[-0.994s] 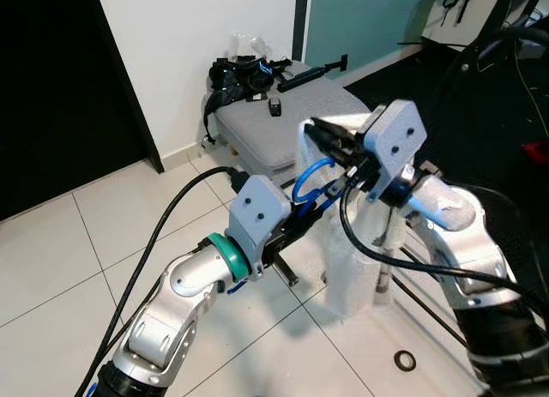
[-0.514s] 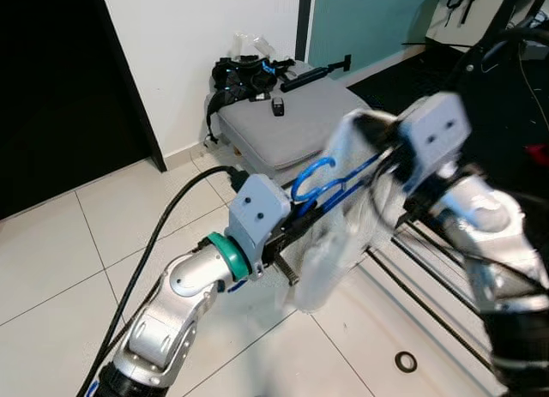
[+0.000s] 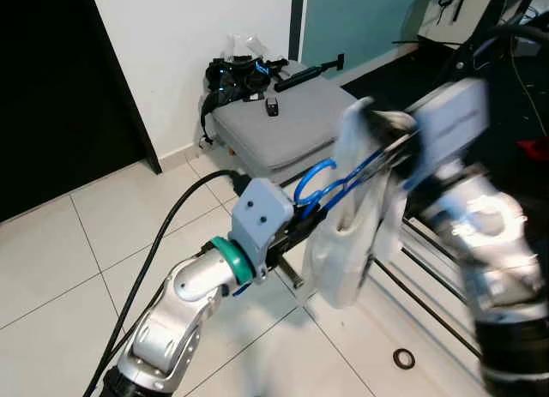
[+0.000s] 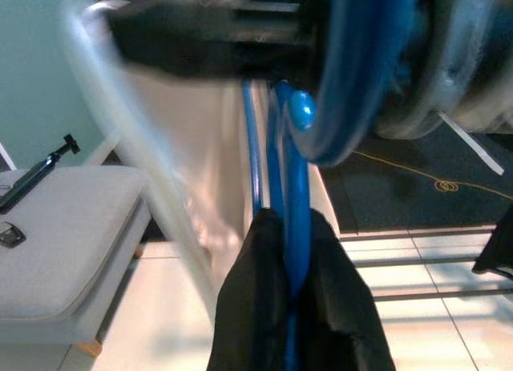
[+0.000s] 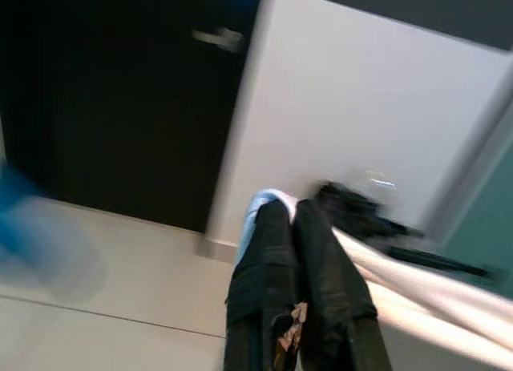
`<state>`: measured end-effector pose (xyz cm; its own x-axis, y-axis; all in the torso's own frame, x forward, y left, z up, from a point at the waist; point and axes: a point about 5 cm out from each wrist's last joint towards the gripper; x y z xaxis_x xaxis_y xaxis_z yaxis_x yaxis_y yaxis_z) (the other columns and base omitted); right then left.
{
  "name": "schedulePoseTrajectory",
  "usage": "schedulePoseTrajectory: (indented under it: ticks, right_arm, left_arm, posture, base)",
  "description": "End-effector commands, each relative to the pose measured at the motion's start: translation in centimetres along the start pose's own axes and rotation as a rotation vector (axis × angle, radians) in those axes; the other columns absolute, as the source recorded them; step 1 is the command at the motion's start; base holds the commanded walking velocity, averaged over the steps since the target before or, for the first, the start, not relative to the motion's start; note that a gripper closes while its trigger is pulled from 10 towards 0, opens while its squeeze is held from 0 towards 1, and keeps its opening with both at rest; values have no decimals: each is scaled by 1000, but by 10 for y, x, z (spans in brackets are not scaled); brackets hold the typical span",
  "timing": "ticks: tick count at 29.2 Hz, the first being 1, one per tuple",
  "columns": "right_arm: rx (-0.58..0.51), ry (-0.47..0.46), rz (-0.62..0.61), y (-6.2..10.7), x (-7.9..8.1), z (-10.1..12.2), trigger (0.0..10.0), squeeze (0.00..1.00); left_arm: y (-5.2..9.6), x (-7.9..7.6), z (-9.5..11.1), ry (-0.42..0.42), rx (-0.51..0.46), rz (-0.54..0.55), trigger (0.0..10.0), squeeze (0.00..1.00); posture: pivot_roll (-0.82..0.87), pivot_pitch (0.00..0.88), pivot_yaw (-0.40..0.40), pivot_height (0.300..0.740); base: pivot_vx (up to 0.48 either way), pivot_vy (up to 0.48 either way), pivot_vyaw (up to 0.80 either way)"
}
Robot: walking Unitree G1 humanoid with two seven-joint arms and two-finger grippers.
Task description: Hang hanger
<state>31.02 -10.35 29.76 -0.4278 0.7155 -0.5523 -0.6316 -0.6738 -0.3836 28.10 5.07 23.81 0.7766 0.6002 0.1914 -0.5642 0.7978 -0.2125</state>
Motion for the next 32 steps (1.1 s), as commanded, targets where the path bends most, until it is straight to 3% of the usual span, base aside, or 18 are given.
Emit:
schedulePoseTrajectory:
  ticks: [1,5,9,11,12,14,15,18,22,24,25,28,30,31,32]
  right_arm:
    - [-68,-21,138,-11,27,12,0,0]
    - [-99,-53,239,-13,46,18,0,0]
    - [-69,-31,211,-10,42,16,0,0]
    - [7,34,46,-2,12,8,0,0]
    - [7,34,46,-2,12,8,0,0]
    - [72,129,-164,8,-28,4,0,0]
    - [72,129,-164,8,-28,4,0,0]
    - [82,237,-373,24,-76,17,0,0]
    - [66,274,-382,29,-84,26,0,0]
    - [60,272,-359,30,-82,28,0,0]
    - [31,220,-243,28,-62,31,0,0]
    - [17,202,-201,27,-54,32,0,0]
    - [-23,81,-53,18,-12,32,0,0]
    - [-23,81,-53,18,-12,32,0,0]
    - [-37,31,8,14,7,33,0,0]
  left_arm:
    - [-5,-14,5,7,-33,-85,10000,0]
    - [-8,-13,6,3,-38,-80,10000,0]
    - [-8,-11,6,-2,-37,-61,10000,0]
    - [-5,-9,4,0,-29,-43,10000,0]
    - [-5,-9,4,0,-29,-43,10000,0]
    - [-1,-9,1,11,-16,-35,10000,0]
    - [-1,-9,1,11,-16,-35,10000,0]
    - [3,-12,-3,23,-2,-39,10000,0]
    - [3,-12,-4,22,3,-42,10000,0]
    - [3,-11,-4,21,2,-39,10000,0]
    - [0,-8,-3,16,-3,-31,10000,0]
    - [-1,-7,-3,15,-5,-29,10000,0]
    - [-6,-6,-1,14,-13,-29,10000,0]
    - [-6,-6,-1,14,-13,-29,10000,0]
    - [-8,-7,-1,14,-16,-34,10000,0]
  posture:
    - [-142,205,116,740]
    - [-131,206,104,740]
    - [-131,207,101,740]
    - [-133,212,95,740]
    - [-133,212,95,740]
    - [-143,214,98,740]
    - [-143,214,98,740]
    - [-150,215,103,740]
    - [-152,214,105,740]
    - [-153,213,106,740]
    - [-152,212,108,740]
    - [-152,212,108,740]
    - [-155,211,111,740]
    - [-155,211,111,740]
    - [-155,211,112,740]
  base:
    - [0,0,0]
    - [0,0,0]
    - [0,0,0]
    - [0,0,0]
    - [0,0,0]
    - [0,0,0]
    - [0,0,0]
    - [0,0,0]
    - [0,0,0]
    - [0,0,0]
    - [0,0,0]
    - [0,0,0]
    - [0,0,0]
    - [0,0,0]
    - [0,0,0]
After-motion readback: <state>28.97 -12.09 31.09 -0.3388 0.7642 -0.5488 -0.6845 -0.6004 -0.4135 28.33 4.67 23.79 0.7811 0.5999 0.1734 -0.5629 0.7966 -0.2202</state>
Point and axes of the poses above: a point about 5 cm out from each wrist's last joint towards the gripper, its own y axis pointing back from the gripper into the wrist, its own z axis along the axis of the wrist's last joint, x = y × z, and after that the axes turned 8 degrees about y, right-handed
